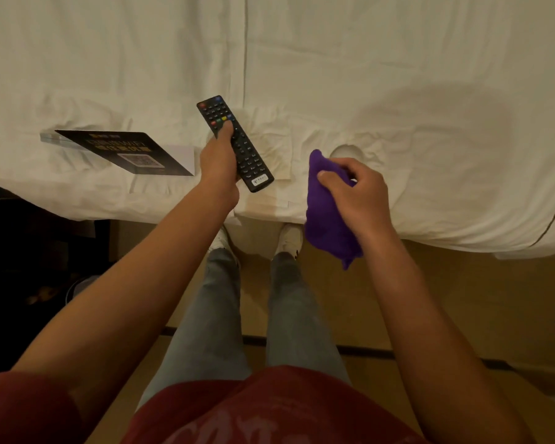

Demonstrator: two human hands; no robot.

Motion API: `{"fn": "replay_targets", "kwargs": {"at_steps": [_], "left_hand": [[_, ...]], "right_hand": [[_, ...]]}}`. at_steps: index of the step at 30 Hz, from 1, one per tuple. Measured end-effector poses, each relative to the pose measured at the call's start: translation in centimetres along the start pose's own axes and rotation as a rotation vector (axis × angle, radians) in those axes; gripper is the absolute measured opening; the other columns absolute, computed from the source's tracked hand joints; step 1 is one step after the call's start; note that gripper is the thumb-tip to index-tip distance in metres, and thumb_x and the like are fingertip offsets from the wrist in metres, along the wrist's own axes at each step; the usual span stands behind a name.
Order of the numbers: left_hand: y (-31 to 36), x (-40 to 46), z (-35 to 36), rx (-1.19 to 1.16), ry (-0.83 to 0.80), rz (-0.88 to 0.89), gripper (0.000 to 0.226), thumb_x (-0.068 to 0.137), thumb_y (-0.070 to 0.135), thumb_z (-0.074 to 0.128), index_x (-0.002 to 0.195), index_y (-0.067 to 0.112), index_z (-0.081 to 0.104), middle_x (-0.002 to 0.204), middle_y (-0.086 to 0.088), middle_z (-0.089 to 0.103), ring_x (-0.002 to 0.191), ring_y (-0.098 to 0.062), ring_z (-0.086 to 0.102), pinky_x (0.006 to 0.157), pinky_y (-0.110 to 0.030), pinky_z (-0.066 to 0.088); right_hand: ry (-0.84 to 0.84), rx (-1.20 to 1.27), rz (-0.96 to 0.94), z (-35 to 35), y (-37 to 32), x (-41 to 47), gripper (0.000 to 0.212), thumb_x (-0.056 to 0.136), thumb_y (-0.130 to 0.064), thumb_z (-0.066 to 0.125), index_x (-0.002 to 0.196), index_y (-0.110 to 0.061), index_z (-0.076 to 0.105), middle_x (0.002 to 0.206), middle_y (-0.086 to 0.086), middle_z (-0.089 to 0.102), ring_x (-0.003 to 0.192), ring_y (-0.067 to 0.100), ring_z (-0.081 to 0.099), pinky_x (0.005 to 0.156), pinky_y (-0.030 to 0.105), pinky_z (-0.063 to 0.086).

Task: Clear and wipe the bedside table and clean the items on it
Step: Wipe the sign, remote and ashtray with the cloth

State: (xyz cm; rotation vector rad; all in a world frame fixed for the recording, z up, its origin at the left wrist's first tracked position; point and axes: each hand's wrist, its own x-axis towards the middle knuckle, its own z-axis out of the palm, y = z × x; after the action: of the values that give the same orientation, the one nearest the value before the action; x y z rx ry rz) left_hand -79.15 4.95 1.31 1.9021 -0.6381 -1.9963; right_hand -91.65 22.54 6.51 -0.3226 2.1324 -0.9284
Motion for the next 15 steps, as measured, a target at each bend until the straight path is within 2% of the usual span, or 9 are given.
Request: {"fn": "replay_targets", "kwargs": {"at_steps": [3,5,10,15], "left_hand": [[-1.4,0.0,-0.1,0.054,-0.044,-0.016,0.024,0.1,0.038,0.063,0.103,0.015,0.067,0.08,0.002,0.07,0.064,-0.012,0.063,0.054,-0.024,0.05],[-2.5,0.0,0.1,0.021,-0.042,-0.046,0.024,0.099,0.034,0.066,0.102,0.011,0.068,0.075,-0.001,0.071,0.061,-0.013,0.066,0.059,-0.026,0.056],[-4.8,0.5,1.4,-0.101,-0.077,-0.135,0.014,0.099,0.018,0.066,0.1,0.004,0.064,0.087,-0.014,0.075,0.071,-0.022,0.077,0.064,-0.032,0.062],[-6.1,1.5,2.3,-0.141,-0.03,-0.199,0.013,0.099,0.011,0.065,0.103,-0.001,0.063,0.093,-0.019,0.072,0.07,-0.024,0.076,0.061,-0.032,0.063]], "right_hand": [[0.018,-0.006,-0.008,-0.8,0.0,1.1,0.021,0.09,-0.034,0.071,0.111,-0.032,0.074,0.101,-0.022,0.07,0.09,-0.009,0.063,0.065,0.002,0.044],[0.019,0.002,-0.01,-1.0,0.2,1.5,0.022,0.09,-0.033,0.07,0.111,-0.029,0.075,0.104,-0.018,0.072,0.093,-0.004,0.064,0.07,0.008,0.045],[-0.001,0.034,0.027,-0.6,0.9,1.8,0.024,0.091,-0.034,0.072,0.114,-0.03,0.074,0.1,-0.021,0.069,0.093,-0.001,0.065,0.071,0.016,0.048],[-0.022,0.057,0.045,-0.2,1.5,1.8,0.027,0.091,-0.035,0.072,0.117,-0.031,0.073,0.101,-0.023,0.068,0.092,-0.004,0.065,0.071,0.013,0.048]]}}
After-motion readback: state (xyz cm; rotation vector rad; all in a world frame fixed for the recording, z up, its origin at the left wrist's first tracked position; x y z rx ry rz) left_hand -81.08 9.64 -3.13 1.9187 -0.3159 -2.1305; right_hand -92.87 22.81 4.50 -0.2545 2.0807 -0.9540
